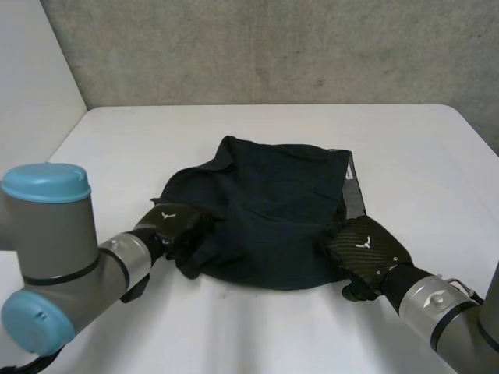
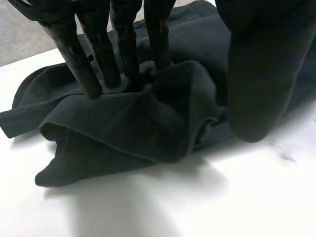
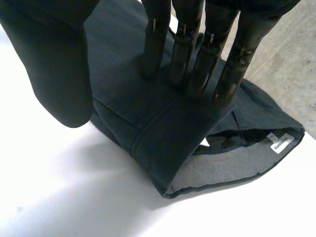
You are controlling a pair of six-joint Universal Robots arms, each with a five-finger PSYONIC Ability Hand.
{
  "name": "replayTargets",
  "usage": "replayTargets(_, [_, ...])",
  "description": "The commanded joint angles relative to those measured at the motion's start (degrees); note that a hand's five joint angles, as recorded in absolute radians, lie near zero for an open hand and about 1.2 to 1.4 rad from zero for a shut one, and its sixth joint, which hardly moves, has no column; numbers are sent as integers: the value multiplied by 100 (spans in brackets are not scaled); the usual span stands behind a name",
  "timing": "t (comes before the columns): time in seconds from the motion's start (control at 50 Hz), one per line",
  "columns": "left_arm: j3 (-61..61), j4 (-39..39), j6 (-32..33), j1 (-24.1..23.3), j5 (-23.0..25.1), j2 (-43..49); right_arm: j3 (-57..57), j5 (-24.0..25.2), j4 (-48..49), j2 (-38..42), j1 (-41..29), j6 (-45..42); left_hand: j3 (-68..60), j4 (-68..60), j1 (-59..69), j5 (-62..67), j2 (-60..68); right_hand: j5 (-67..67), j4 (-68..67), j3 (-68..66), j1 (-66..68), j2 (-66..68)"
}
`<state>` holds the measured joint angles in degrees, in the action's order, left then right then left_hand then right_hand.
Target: Fold the shorts.
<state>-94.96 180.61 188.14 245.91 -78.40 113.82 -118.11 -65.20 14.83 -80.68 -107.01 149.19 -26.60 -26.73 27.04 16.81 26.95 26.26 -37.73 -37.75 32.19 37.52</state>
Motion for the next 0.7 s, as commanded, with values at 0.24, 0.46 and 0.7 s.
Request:
replayTargets(0.24, [2716,9,266,-52,-1283,1606,139,-352,459,439,-75,-189,-5039,-5026,4996,5019,5005,663,-515,-513,1070,536])
replayTargets(0.46, [4468,61,1523,18,-1398,2925,226,-572,793,694,-294,-259,-4905,-4893,4862,4885,4871,663,-515,-513,1070,536])
replayTargets(0.7, [4785,1151,1630,18,-1441,3445,473,-932,1040,1160,-374,-681,-4720,-4707,4676,4699,4685,814,-666,-664,1221,687])
